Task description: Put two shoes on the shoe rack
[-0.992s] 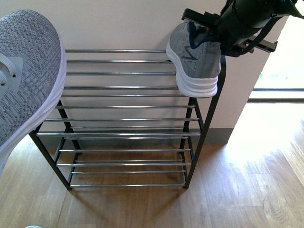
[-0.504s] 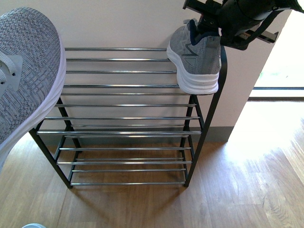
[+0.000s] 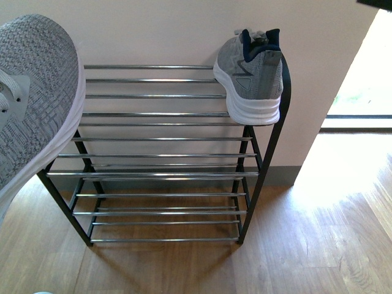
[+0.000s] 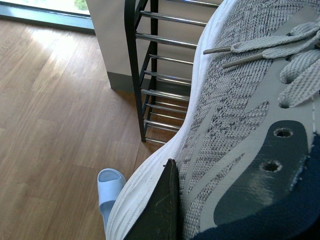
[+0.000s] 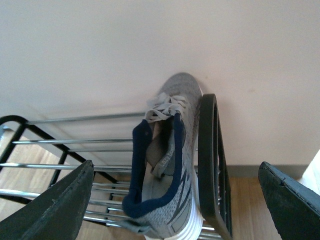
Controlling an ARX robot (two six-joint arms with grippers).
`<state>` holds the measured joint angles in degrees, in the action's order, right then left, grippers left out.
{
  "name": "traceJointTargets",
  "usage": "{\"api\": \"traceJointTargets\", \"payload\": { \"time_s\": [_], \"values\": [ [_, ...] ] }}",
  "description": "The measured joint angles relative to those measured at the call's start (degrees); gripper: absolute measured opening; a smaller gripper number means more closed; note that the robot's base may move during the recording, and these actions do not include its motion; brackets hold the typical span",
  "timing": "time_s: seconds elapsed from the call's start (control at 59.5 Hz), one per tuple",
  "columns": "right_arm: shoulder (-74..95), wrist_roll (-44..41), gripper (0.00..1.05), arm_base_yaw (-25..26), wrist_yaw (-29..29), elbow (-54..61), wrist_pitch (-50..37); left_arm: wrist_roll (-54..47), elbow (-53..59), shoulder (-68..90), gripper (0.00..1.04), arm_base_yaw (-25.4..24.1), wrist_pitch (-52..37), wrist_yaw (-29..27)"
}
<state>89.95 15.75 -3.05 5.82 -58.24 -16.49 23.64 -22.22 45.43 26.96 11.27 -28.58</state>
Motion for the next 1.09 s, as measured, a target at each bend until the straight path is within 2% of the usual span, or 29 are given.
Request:
{"api": "traceJointTargets", "payload": {
  "time_s": [0.235, 0.336, 0.454, 0.521, 0.84, 0.941, 1.093],
  "values": [
    [-17.9, -6.8, 0.96, 3.1, 6.8, 17.9, -12.2, 0.0, 0.0, 0.0, 0.01, 0.0, 0.0, 0.0],
    [-27.6, -8.9, 0.96, 6.4, 8.8, 27.5, -15.1, 0.0, 0.0, 0.0, 0.01, 0.0, 0.0, 0.0],
    [-32.6, -8.9, 0.96, 9.7, 9.0, 33.9, -18.2, 0.0, 0.0, 0.0, 0.01, 0.0, 0.0, 0.0],
    [-34.4, -7.8, 0.96, 12.3, 8.2, 38.3, -23.5, 0.0, 0.0, 0.0, 0.01, 0.0, 0.0, 0.0],
    [-34.2, -6.8, 0.96, 13.4, 7.3, 40.0, -25.1, 0.0, 0.0, 0.0, 0.01, 0.0, 0.0, 0.0],
    [-36.9, -11.2, 0.8, 12.4, 3.2, 40.7, -19.0, 0.0, 0.0, 0.0, 0.01, 0.0, 0.0, 0.0],
    [-40.7, -14.1, 0.57, 10.7, 1.6, 44.2, -18.6, 0.0, 0.0, 0.0, 0.01, 0.0, 0.0, 0.0]
  ]
}}
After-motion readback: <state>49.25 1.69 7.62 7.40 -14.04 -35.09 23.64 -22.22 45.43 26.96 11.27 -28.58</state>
